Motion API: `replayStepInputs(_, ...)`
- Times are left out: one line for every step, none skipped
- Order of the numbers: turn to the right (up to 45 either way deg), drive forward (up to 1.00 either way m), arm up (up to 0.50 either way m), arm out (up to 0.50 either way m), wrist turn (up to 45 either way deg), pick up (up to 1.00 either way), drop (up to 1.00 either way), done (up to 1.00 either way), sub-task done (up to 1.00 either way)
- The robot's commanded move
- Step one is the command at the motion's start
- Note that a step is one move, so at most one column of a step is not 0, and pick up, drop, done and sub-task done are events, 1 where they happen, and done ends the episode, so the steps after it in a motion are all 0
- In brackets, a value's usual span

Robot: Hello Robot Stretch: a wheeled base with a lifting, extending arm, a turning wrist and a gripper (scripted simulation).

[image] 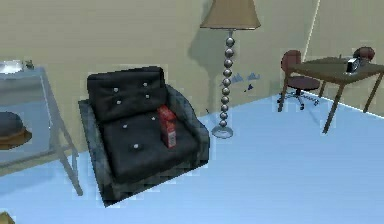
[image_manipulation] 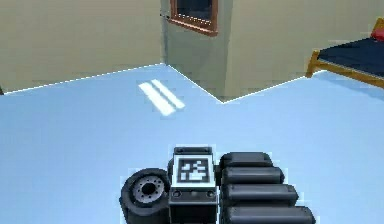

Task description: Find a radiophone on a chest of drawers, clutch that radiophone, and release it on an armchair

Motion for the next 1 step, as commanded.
replayStepInputs(0.0, 0.75, 0.0, 0.0, 0.0, 0.0, 0.0, 0.0, 0.0)
